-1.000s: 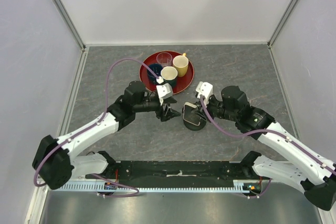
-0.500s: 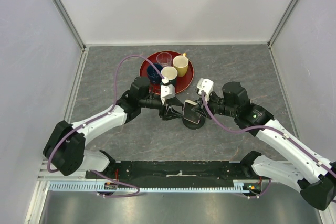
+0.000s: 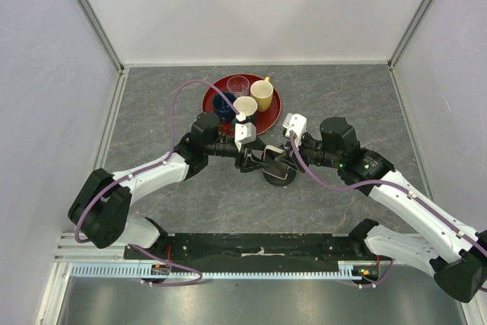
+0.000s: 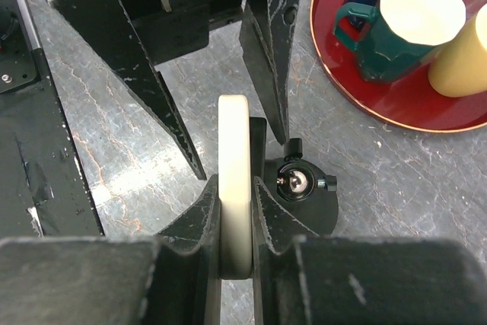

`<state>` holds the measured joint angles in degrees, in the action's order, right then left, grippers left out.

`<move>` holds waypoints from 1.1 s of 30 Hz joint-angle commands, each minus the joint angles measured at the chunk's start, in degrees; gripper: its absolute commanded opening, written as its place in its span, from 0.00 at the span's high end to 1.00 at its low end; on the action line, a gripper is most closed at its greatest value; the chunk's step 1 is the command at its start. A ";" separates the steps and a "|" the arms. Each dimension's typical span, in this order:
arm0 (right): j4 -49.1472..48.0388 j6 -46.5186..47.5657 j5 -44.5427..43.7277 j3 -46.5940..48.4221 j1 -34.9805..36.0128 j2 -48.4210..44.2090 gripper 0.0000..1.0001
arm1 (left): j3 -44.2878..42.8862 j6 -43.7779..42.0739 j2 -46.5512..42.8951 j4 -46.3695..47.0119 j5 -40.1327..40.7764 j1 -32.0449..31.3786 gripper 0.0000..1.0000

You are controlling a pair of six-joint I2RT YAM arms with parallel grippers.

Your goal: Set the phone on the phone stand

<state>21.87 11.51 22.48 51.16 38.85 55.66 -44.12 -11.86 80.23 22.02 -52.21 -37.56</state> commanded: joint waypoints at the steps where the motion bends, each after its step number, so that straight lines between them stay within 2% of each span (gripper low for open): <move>1: -0.16 0.45 4.42 1.93 0.52 0.85 1.00 | -0.35 3.59 1.60 7.60 -2.81 -0.58 0.38; 7: -0.07 0.36 3.45 1.67 0.52 0.15 1.00 | -1.76 -0.52 1.69 1.28 -4.22 -0.76 0.47; 12: -0.07 0.01 1.26 1.40 0.61 -0.90 1.00 | -2.72 -4.13 1.25 -3.56 -3.34 -0.67 0.46; 15: -0.07 -0.26 -0.24 1.14 0.53 -1.51 1.00 | -3.60 -5.54 1.60 -6.37 -3.78 -0.58 0.52; 18: -0.33 -0.43 -0.77 0.96 0.52 -1.69 1.00 | -3.78 -6.77 1.78 -7.78 -3.25 -0.41 0.63; 20: -0.60 -0.43 -1.21 0.70 0.52 -1.52 1.00 | -4.22 -6.25 1.60 -7.35 -2.99 -0.23 0.76; 21: -0.60 -0.61 -1.38 0.61 0.52 -1.17 1.00 | -4.57 -5.99 1.51 -7.34 -2.55 -0.23 0.84; 22: -0.86 -1.04 -3.13 0.52 0.52 -1.08 1.00 | -4.66 -5.90 1.34 -7.43 -2.12 -0.23 0.98; 24: -2.08 -2.71 -8.03 0.00 0.52 -0.73 1.00 | -3.96 -4.85 0.99 -5.78 2.62 -0.49 0.98; 25: -2.79 -5.33 -11.20 -0.26 0.52 -0.73 1.00 | -3.78 -4.84 0.72 -5.50 3.59 -0.50 0.98; 26: -3.75 -7.27 -17.93 -1.14 0.52 -0.73 1.00 | -3.78 -4.84 0.81 -5.24 5.17 -0.58 0.98; 29: -8.67 -14.12 -25.26 -4.82 0.52 -2.30 1.00 | -3.43 -4.49 0.20 -4.18 7.37 -0.76 0.98; 33: -14.04 -16.87 -22.77 -8.00 0.52 -4.16 1.00 | -3.07 -4.49 -0.07 -3.12 7.03 -0.76 0.98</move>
<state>15.42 4.03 12.53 46.00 40.73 51.90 -46.89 -15.75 82.28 16.67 -51.05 -38.02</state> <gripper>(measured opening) 0.208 0.314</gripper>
